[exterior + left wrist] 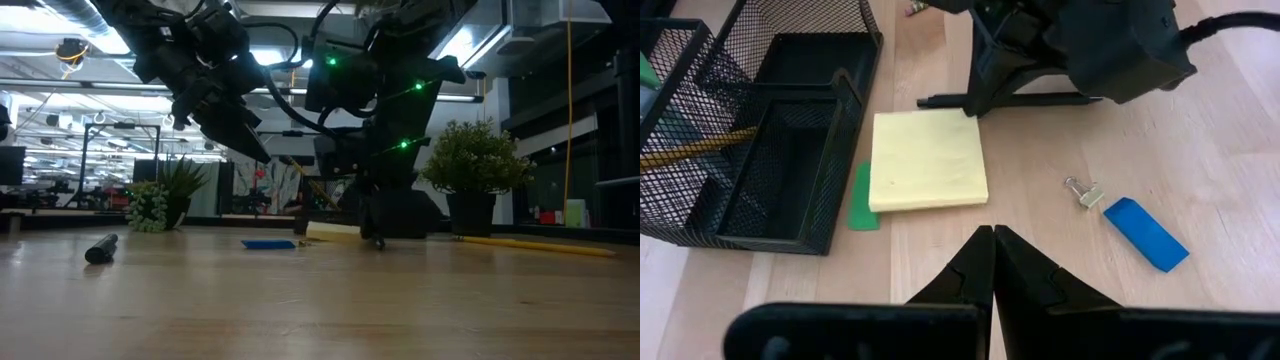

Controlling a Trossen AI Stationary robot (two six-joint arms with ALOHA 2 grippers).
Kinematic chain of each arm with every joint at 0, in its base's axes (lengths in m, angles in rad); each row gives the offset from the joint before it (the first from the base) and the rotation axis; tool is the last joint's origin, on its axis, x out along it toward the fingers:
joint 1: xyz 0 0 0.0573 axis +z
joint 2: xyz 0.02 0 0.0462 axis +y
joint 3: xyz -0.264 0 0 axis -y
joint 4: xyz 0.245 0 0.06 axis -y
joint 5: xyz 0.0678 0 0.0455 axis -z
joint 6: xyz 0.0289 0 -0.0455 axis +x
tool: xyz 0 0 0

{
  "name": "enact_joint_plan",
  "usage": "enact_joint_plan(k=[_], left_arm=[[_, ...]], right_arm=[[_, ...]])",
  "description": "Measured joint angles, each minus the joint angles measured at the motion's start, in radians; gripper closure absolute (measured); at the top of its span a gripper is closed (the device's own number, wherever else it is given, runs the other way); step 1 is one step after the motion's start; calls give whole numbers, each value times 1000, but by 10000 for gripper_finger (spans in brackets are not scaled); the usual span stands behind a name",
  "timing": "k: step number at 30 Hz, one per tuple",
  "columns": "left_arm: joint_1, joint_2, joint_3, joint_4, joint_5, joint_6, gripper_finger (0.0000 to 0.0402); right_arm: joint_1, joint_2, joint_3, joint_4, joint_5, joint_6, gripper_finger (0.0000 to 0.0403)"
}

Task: Pick and place office supplies into organizer
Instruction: Put the yellow sticky notes into the black desk organizer

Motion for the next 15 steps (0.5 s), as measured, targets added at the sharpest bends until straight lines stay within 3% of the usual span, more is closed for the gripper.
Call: enact_joint_plan(k=[15], left_arm=[[0, 14, 1, 1, -3, 69, 400]], right_arm=[[1, -43, 19, -24, 5, 45, 402]])
